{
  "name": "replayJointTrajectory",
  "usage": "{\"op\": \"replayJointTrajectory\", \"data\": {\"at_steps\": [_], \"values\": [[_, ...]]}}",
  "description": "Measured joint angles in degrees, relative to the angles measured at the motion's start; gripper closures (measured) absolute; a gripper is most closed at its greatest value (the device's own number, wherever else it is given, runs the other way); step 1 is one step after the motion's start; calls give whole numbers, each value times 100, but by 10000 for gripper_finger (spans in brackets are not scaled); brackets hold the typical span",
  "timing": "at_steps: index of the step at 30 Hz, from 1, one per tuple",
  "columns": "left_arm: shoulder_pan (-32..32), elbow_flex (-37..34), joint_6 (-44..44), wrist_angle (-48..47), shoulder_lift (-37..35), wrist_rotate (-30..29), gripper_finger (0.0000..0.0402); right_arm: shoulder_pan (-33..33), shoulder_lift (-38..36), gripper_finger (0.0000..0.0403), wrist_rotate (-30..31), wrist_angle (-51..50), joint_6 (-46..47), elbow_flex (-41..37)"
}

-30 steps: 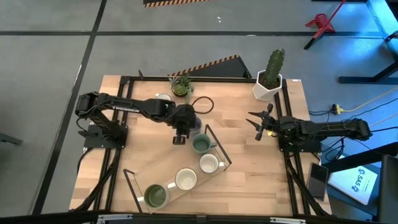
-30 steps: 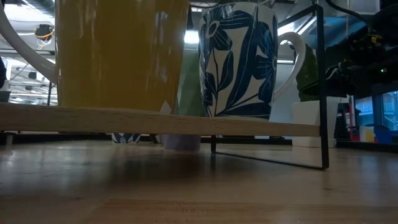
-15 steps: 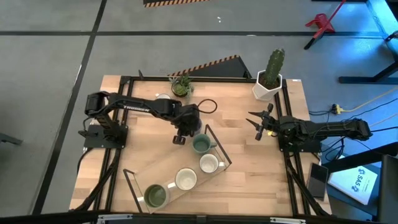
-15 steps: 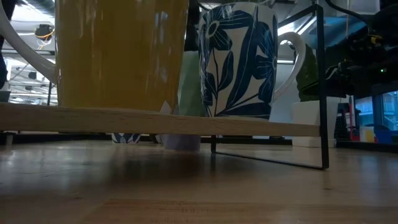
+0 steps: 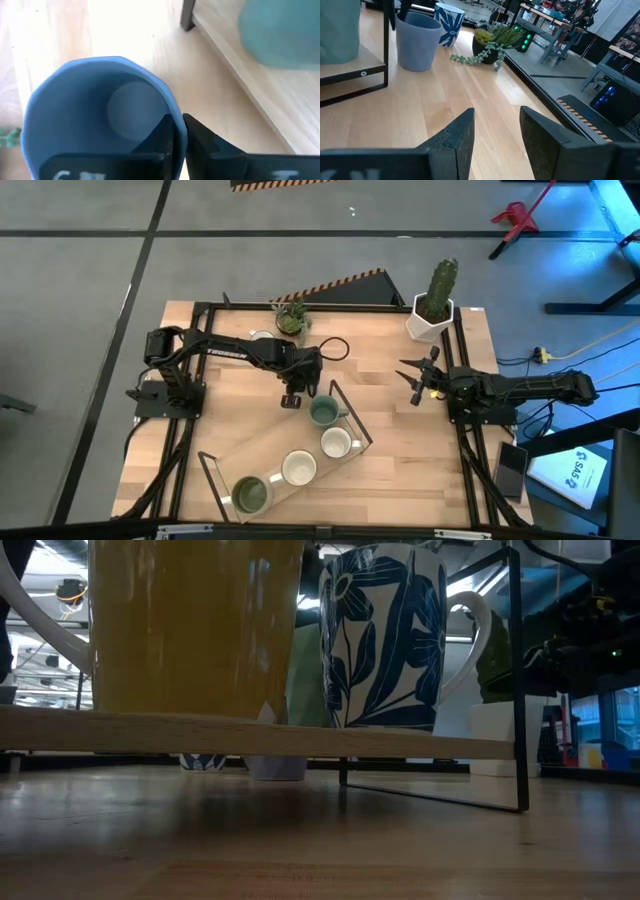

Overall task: Place coffee mugs
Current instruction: Put the blue mug on the shelf aligned with the green mug

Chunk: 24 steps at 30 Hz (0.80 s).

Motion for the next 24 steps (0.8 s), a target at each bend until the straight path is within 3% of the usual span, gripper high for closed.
{"op": "replayJointTrajectory", "data": {"at_steps": [7,15,21,24], "values": [[-106,42,-479,-156,-8,-198,387,0,0,260,0,6,0,-2],[-484,729,-1077,-1331,-372,-657,387,0,-1,260,-7,6,0,-2],[-1173,1289,-1866,-2420,-674,-630,387,0,-4,260,-25,18,1,-2],[-1703,1349,-2300,-2444,-875,-665,387,0,-1,260,-20,15,0,-2]]}}
